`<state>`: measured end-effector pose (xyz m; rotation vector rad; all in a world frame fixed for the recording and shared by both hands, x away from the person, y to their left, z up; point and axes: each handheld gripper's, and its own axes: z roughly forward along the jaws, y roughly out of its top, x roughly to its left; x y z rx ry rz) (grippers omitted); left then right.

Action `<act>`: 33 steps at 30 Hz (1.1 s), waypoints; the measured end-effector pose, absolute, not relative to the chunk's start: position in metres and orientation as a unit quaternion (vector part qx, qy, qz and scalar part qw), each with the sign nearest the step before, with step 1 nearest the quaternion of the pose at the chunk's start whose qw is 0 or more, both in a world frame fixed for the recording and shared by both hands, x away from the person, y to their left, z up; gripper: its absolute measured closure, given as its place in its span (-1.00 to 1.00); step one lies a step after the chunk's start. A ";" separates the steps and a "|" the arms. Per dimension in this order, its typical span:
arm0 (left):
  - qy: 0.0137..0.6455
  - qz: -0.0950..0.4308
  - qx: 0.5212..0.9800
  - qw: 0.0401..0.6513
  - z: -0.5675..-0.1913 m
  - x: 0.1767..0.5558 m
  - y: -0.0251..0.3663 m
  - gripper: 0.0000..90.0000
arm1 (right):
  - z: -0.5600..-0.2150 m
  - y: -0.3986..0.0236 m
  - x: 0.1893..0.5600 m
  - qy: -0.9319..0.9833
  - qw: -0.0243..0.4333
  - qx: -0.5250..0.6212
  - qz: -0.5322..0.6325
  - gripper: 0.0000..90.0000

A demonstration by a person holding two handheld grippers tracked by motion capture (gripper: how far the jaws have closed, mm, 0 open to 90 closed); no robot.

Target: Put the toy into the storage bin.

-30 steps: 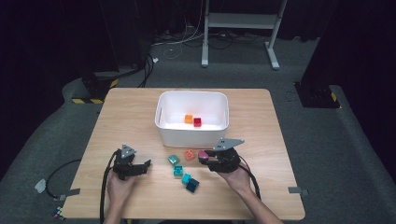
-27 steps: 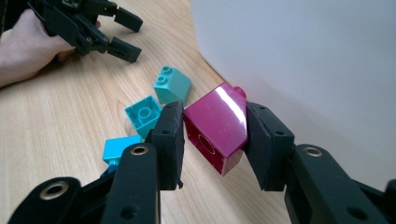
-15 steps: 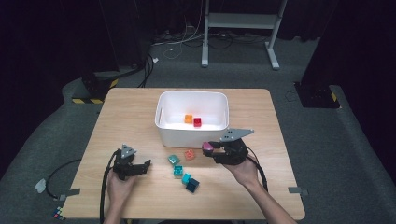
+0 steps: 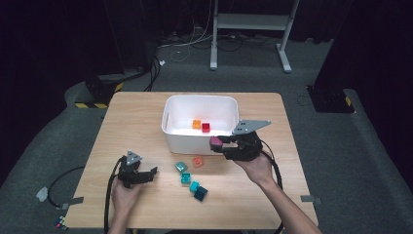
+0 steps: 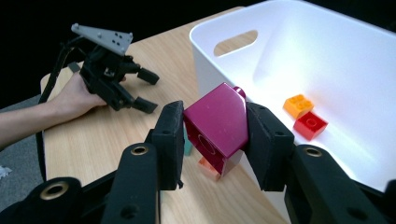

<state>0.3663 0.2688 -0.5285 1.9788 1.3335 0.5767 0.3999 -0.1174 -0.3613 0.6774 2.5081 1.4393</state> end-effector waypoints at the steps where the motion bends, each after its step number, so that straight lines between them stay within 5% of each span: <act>1: 0.512 0.221 0.759 0.337 -0.529 0.366 0.269 -0.64 | -0.358 -0.117 0.401 0.842 0.087 0.228 0.481 0.32; 33: 0.511 0.221 0.760 0.336 -0.528 0.366 0.269 -0.64 | -0.333 -0.108 0.471 0.829 0.112 0.294 0.462 0.32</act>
